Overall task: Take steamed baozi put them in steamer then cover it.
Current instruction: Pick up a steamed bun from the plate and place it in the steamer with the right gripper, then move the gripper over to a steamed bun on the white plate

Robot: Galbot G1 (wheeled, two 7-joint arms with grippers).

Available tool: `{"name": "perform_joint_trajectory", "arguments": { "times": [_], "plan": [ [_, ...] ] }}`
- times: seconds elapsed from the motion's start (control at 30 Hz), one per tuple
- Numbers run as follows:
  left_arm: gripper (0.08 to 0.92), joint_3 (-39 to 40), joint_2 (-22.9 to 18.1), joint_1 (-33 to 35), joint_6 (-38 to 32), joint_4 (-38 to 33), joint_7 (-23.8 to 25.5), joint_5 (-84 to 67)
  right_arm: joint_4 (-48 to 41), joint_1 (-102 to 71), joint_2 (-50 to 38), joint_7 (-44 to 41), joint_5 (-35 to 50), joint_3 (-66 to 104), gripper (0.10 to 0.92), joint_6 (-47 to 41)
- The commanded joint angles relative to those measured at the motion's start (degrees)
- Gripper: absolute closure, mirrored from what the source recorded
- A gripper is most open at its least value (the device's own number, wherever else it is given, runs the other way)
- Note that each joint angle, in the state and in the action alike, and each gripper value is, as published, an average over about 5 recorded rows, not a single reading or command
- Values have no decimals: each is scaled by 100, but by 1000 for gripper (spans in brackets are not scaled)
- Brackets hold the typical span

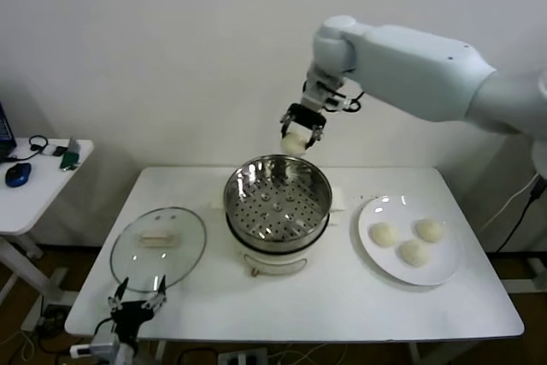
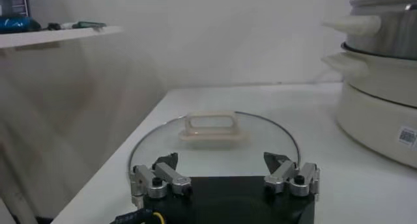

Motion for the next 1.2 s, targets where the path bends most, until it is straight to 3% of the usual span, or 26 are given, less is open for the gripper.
{"name": "perform_joint_trajectory", "arguments": {
  "times": [0.03, 0.6, 0.73, 0.97, 1.1, 1.2],
  "plan": [
    [177, 2, 26, 31, -82, 38, -11, 4, -433, -1083, 480, 405, -1295, 45, 389, 488],
    [177, 26, 29, -9, -158, 136, -61, 15, -1931, -1722, 982, 1041, -1980, 683, 389, 795],
    [177, 18, 27, -11, -161, 139, -69, 16, -1890, -1656, 985, 899, -1752, 605, 338, 829],
    [177, 28, 11, -4, -149, 106, -68, 39, -1278, -983, 594, 590, -427, 335, 209, 699],
    [177, 50, -15, 13, -146, 86, -67, 100, -788, 112, 104, 243, 1520, -356, 203, 330],
    [177, 62, -39, 27, -142, 67, -63, 131, -483, 988, -449, -84, 3045, -1129, 203, -569]
  ]
}}
